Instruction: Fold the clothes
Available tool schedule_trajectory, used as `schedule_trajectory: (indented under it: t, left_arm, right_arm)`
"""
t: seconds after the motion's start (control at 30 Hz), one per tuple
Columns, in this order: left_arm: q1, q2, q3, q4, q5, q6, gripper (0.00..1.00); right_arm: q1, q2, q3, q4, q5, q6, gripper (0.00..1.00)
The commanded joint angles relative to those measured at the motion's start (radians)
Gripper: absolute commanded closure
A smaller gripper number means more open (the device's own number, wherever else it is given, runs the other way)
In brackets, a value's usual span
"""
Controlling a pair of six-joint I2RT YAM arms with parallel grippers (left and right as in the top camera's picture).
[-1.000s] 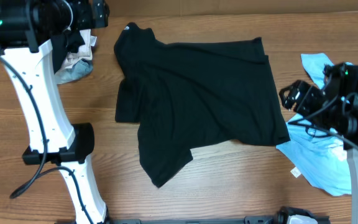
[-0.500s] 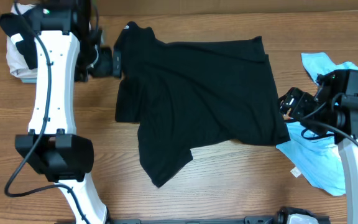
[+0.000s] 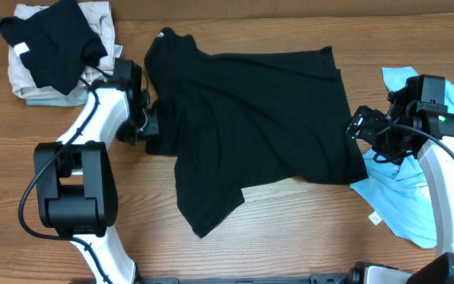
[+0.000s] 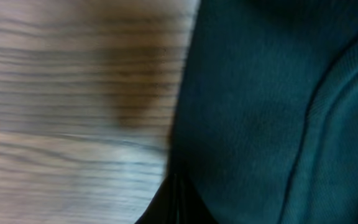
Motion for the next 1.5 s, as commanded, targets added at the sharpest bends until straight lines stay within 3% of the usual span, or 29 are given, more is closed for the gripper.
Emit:
schedule_trajectory:
  t: [0.0, 0.27, 0.4, 0.57, 0.83, 0.87, 0.93, 1.03, 1.1, 1.27, 1.47]
  left_arm:
    - [-0.009, -0.018, -0.081, 0.100, 0.089, -0.002, 0.96]
    - [-0.009, -0.011, -0.177, 0.254, 0.154, 0.005, 0.96]
    - [0.004, -0.011, -0.184, 0.225, -0.050, -0.021, 0.96]
    - [0.082, -0.011, -0.184, 0.170, -0.259, -0.139, 0.96]
    - [0.224, -0.012, -0.111, 0.175, -0.287, -0.124, 0.93]
    - [0.223, -0.012, -0.086, 0.166, -0.287, -0.113, 0.90]
    - [0.217, -0.012, -0.019, 0.122, -0.286, -0.088, 0.73]
    - [0.201, -0.012, 0.106, 0.016, -0.285, -0.073, 0.29]
    - [0.183, -0.012, 0.234, -0.119, -0.236, -0.070, 0.15]
    - [0.133, -0.018, 0.560, -0.446, -0.077, -0.043, 0.12]
    - [-0.001, -0.023, 0.798, -0.652, -0.057, 0.006, 0.06]
  right_arm:
    - [0.000, 0.004, -0.001, 0.011, -0.004, -0.003, 0.07]
    - [0.000, 0.004, -0.001, 0.018, -0.004, -0.003, 0.07]
    - [0.000, 0.004, -0.001, 0.018, -0.004, -0.004, 0.07]
    - [0.000, 0.004, -0.001, 0.019, -0.004, -0.004, 0.07]
    - [0.000, 0.004, -0.001, 0.026, -0.005, -0.004, 0.07]
    - [0.000, 0.004, -0.001, 0.026, -0.005, -0.004, 0.07]
    - [0.000, 0.004, -0.001, 0.025, -0.005, -0.004, 0.07]
    - [0.000, 0.003, -0.001, 0.017, -0.005, -0.003, 0.07]
    - [0.000, -0.004, 0.008, -0.011, -0.058, -0.006, 0.09]
    - [0.000, -0.123, 0.056, -0.079, -0.132, -0.034, 0.12]
    - [0.000, -0.357, 0.072, -0.143, -0.109, -0.026, 0.12]
